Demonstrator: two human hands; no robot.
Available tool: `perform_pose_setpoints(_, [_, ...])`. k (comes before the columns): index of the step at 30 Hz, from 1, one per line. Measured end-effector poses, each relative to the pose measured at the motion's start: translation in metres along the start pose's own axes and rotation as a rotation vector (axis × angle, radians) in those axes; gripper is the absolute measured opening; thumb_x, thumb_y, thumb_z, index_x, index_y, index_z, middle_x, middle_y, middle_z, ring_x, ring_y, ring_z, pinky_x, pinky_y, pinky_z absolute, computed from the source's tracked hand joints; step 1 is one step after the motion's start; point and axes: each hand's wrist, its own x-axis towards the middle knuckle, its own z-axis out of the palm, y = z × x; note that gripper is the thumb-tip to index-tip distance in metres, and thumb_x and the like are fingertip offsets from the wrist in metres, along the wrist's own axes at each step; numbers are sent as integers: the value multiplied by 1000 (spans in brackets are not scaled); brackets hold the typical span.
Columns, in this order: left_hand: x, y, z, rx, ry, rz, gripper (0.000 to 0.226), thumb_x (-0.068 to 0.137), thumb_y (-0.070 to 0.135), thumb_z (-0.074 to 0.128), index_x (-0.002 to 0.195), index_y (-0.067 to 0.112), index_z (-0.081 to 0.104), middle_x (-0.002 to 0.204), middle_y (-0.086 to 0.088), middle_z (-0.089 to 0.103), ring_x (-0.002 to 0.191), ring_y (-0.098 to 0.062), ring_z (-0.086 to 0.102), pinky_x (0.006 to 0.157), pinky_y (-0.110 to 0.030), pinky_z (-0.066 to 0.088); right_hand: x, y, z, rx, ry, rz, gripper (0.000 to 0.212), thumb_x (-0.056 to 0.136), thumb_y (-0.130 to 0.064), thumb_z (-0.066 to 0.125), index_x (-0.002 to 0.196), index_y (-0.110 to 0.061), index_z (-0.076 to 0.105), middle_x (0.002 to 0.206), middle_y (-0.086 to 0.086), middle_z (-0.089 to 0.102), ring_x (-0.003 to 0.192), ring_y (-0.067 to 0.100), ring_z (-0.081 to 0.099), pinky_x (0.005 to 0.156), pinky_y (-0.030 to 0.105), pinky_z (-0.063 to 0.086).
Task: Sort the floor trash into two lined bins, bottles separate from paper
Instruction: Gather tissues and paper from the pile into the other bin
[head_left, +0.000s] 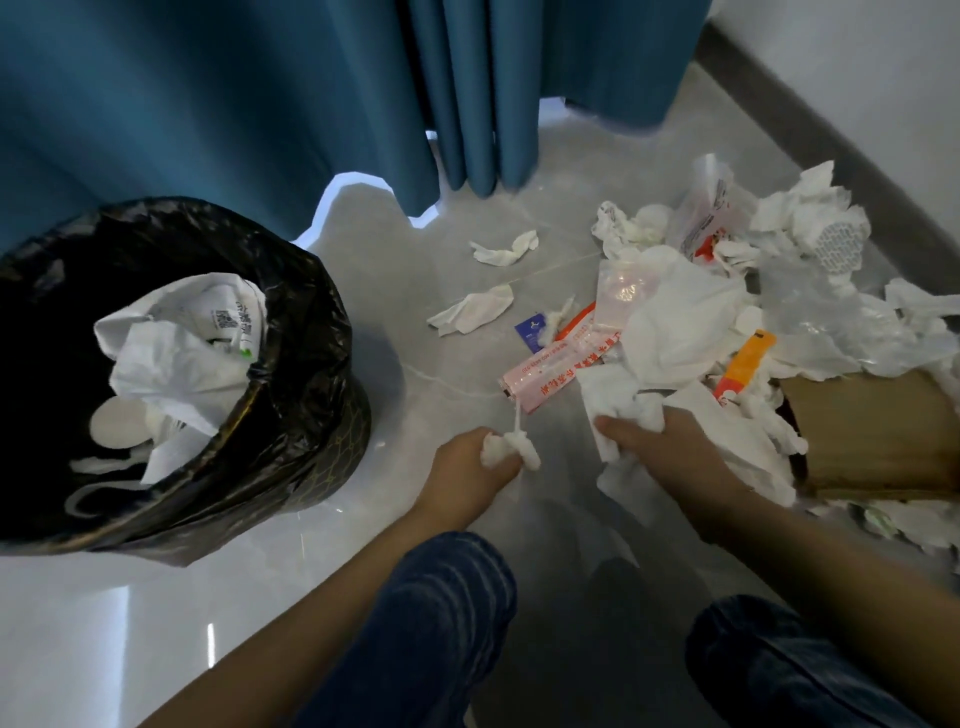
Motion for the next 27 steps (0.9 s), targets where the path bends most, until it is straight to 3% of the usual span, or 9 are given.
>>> perform_pose_setpoints(2, [-16, 21, -22, -274, 46, -16, 8, 87, 25, 64, 87, 18, 63, 73, 2, 63, 62, -8, 58, 54, -17, 44, 1, -31, -5, -56, -51, -18, 25, 87, -30, 64, 103, -11, 64, 84, -2, 64, 77, 13, 60, 71, 27, 50])
perform_pose_setpoints(4, [-33, 41, -47, -503, 83, -10, 5, 85, 20, 67, 82, 19, 62, 59, 5, 60, 48, -4, 52, 47, -16, 42, 1, -75, -7, -121, -96, -74, 23, 86, -33, 63, 104, -18, 64, 95, 2, 68, 86, 18, 64, 74, 30, 52])
perform_pose_setpoints(8, [-66, 74, -93, -675, 197, 96, 3, 85, 16, 66, 84, 14, 65, 54, 6, 59, 49, -4, 51, 48, -19, 42, -2, -158, -1, -69, -211, -194, 20, 84, -26, 66, 102, -17, 68, 94, 5, 74, 86, 21, 71, 78, 34, 57])
perform_pose_setpoints(12, [-99, 86, -148, -532, 422, 223, 12, 81, 27, 70, 80, 16, 64, 70, -5, 64, 61, -16, 60, 57, -30, 48, -4, -219, 36, -127, -277, -277, 22, 79, -22, 70, 100, -13, 69, 93, 7, 74, 89, 25, 70, 86, 44, 55])
perform_pose_setpoints(17, [-114, 53, -204, -494, 722, 85, 4, 81, 28, 66, 83, 29, 64, 71, 8, 67, 61, 0, 61, 59, -21, 48, -14, -266, 102, -256, -375, -313, 22, 75, -20, 72, 93, -7, 69, 88, 13, 74, 79, 25, 71, 77, 39, 57])
perform_pose_setpoints(20, [-112, 21, -228, -384, 780, 22, 11, 81, 32, 67, 91, 31, 62, 69, 4, 66, 62, -10, 60, 60, -29, 48, -18, -276, 151, -246, -424, -308, 23, 73, -15, 71, 93, -5, 67, 85, 14, 71, 77, 28, 69, 76, 41, 56])
perform_pose_setpoints(23, [-106, -15, -252, -286, 802, -77, 20, 80, 35, 70, 95, 29, 59, 74, 8, 64, 66, -5, 58, 57, -23, 42, -15, -282, 203, -292, -437, -267, 28, 67, -18, 72, 90, -13, 57, 87, 10, 65, 72, 26, 64, 68, 36, 57])
perform_pose_setpoints(25, [-100, -27, -258, -228, 796, -131, 34, 78, 38, 72, 106, 27, 56, 88, 7, 64, 74, -4, 57, 60, -22, 39, -10, -284, 220, -327, -408, -222, 30, 72, -20, 72, 78, -18, 43, 83, 6, 57, 65, 21, 56, 52, 27, 47])
perform_pose_setpoints(27, [-94, -32, -257, -153, 746, -163, 56, 77, 39, 73, 125, 27, 47, 118, 1, 55, 97, -11, 53, 73, -21, 37, -4, -282, 228, -429, -433, -194, 27, 75, -25, 73, 80, -16, 48, 88, 9, 59, 72, 23, 56, 58, 28, 48])
